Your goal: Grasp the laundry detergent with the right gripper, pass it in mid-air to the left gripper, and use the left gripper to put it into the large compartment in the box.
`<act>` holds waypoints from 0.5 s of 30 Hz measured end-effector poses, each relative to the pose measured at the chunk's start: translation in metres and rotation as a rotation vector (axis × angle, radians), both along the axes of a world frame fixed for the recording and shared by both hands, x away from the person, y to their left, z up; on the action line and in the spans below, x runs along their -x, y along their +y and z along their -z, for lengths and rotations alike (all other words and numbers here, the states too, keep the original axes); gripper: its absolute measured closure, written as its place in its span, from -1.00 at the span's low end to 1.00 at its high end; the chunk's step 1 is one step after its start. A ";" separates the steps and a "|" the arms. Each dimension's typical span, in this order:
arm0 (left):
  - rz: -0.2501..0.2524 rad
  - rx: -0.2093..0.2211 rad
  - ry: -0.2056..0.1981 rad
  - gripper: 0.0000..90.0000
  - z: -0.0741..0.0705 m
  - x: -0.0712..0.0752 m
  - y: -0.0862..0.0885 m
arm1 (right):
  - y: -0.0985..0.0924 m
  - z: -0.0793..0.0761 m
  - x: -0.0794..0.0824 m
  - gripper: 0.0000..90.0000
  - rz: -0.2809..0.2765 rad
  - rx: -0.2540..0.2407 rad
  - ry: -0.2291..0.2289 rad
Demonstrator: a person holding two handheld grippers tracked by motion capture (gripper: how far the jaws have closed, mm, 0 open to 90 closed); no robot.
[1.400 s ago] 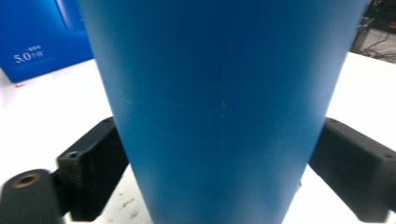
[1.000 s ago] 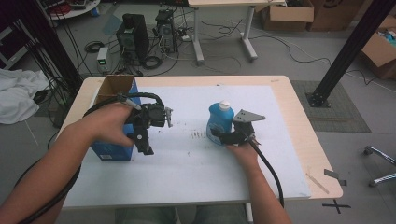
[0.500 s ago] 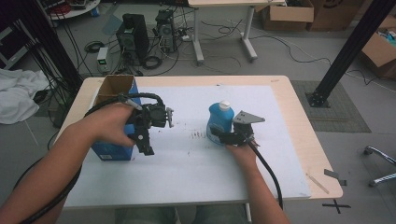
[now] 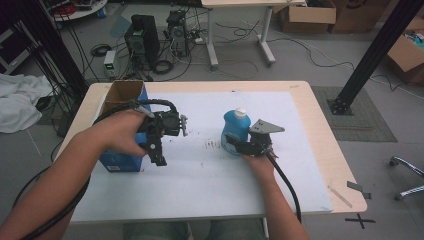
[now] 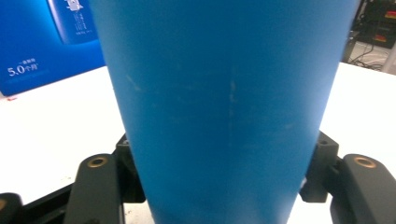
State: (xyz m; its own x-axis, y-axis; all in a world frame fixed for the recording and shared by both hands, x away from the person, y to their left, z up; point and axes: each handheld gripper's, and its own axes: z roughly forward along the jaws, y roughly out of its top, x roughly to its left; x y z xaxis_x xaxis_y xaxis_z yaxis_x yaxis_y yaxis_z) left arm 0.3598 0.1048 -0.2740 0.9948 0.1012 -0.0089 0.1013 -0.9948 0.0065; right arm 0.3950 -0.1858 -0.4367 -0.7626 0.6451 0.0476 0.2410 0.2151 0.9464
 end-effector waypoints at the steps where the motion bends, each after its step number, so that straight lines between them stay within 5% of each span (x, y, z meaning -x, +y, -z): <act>1: -0.002 -0.002 0.001 -1.00 0.000 0.000 0.000 | 0.000 -0.001 0.000 -0.12 -0.004 0.007 -0.006; 10: 0.003 0.004 0.003 -1.00 0.001 -0.001 -0.002 | 0.004 -0.004 0.004 -0.01 0.011 0.031 -0.008; 15: 0.010 0.003 0.003 -1.00 -0.001 0.000 -0.004 | 0.003 -0.009 0.005 0.00 -0.032 0.039 0.001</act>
